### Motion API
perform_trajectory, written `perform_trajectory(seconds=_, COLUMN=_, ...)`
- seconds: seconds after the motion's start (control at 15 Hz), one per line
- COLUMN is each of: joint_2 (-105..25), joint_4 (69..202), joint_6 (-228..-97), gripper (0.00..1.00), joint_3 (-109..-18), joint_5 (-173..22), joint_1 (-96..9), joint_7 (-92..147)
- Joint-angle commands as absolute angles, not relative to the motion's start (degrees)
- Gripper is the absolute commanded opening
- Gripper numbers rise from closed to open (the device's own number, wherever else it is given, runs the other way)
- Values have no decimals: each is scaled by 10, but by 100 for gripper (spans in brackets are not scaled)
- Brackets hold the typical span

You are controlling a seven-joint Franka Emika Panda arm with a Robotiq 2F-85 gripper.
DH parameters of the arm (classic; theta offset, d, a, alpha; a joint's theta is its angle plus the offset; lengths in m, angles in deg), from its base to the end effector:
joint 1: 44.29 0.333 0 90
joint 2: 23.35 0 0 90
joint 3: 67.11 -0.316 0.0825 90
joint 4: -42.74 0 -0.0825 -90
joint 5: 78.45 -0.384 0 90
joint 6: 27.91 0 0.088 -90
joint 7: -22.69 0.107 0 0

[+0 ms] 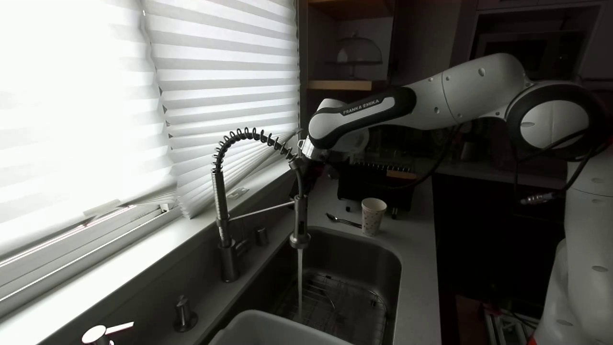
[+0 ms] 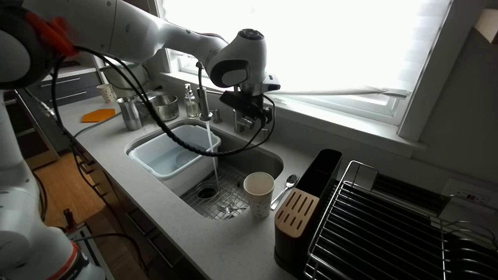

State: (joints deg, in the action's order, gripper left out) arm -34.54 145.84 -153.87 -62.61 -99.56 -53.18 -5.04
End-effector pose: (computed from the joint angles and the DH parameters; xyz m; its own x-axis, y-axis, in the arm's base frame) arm 0.6212 -0.1320 0.4595 0.9544 0.0327 0.2967 0.0952 -0.9754 -0.1989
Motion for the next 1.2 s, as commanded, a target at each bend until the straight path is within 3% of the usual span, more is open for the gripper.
perform_trajectory(seconds=0.0, joint_2=-339, joint_4=1463, joint_6=-1537, gripper=100, joint_3=-631, joint_5=-990, joint_1=-537, joint_7=-46)
perform_trajectory(seconds=0.27, joint_2=-337, joint_4=1470, joint_6=-1537, gripper=100, joint_3=-631, joint_5=-989, joint_1=-536, joint_7=-44)
perform_trajectory(seconds=0.73, joint_2=-253, joint_4=1467, joint_6=-1281, gripper=100, joint_3=-578, joint_5=-875, joint_1=-559, joint_7=54)
perform_trajectory(seconds=1.13, joint_2=-183, joint_4=1531, joint_6=-1317, gripper=100, joint_3=-540, joint_5=-790, joint_1=-578, joint_7=32)
